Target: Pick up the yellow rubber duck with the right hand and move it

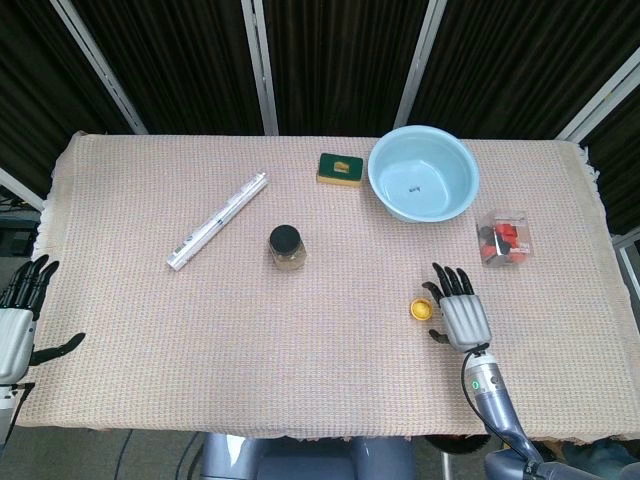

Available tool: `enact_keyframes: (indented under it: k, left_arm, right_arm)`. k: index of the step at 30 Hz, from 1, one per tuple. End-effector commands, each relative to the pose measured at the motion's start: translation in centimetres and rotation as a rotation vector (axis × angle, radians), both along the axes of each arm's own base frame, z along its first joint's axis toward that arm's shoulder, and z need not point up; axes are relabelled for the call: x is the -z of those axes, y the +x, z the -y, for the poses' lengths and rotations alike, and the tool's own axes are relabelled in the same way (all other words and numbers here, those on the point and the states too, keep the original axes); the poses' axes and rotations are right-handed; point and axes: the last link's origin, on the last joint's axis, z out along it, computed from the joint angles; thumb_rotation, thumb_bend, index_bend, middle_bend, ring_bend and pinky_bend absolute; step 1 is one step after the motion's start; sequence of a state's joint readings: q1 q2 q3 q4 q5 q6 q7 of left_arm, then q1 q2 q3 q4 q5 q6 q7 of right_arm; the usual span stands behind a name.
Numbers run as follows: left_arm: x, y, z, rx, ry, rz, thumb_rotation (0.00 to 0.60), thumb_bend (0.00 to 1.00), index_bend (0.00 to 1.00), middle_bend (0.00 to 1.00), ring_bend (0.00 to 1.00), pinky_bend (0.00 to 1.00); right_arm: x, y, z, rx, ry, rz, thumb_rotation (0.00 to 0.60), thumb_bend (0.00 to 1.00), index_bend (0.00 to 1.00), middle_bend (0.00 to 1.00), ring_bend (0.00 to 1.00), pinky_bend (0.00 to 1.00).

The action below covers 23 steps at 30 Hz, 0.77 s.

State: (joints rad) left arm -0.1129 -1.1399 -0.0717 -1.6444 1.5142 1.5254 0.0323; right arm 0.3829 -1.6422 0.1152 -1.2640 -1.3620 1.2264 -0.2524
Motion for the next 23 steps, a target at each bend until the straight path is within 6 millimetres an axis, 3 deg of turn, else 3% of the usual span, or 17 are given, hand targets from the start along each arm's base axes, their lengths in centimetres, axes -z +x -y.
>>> enact_keyframes:
  k: [1, 3, 7, 13, 23]
  left_arm:
    - [0.0, 0.0, 0.0, 0.002, 0.001, -0.004, 0.6, 0.0, 0.0, 0.0, 0.0, 0.23]
    - [0.0, 0.0, 0.0, 0.004, 0.002, -0.01, 0.6, 0.0, 0.0, 0.0, 0.0, 0.23]
    - [0.0, 0.0, 0.1, 0.012, 0.001, -0.022, 0.6, 0.0, 0.0, 0.0, 0.0, 0.24]
    - [-0.1, -0.4, 0.2, 0.009, 0.0, -0.023, 0.6, 0.0, 0.0, 0.0, 0.0, 0.23]
    - [0.1, -0.4, 0.2, 0.014, -0.013, -0.03, 0.6, 0.0, 0.0, 0.0, 0.0, 0.24]
  right_arm:
    - [-2.6, 0.7, -0.2, -0.073, -0.036, -0.063, 0.6, 0.0, 0.2, 0.0, 0.0, 0.0]
    - [-4.1, 1.1, -0.5, -0.105, -0.057, -0.094, 0.6, 0.0, 0.17, 0.0, 0.0, 0.0]
    - [-7.8, 1.5, -1.7, -0.138, -0.088, -0.159, 0.6, 0.0, 0.01, 0.0, 0.0, 0.0]
    - [-12.2, 1.3, -5.3, -0.074, -0.068, -0.22, 0.6, 0.0, 0.0, 0.0, 0.0, 0.0]
    - [-14.4, -1.4, -11.0, 0.05, -0.054, -0.146, 0.6, 0.0, 0.0, 0.0, 0.0, 0.0]
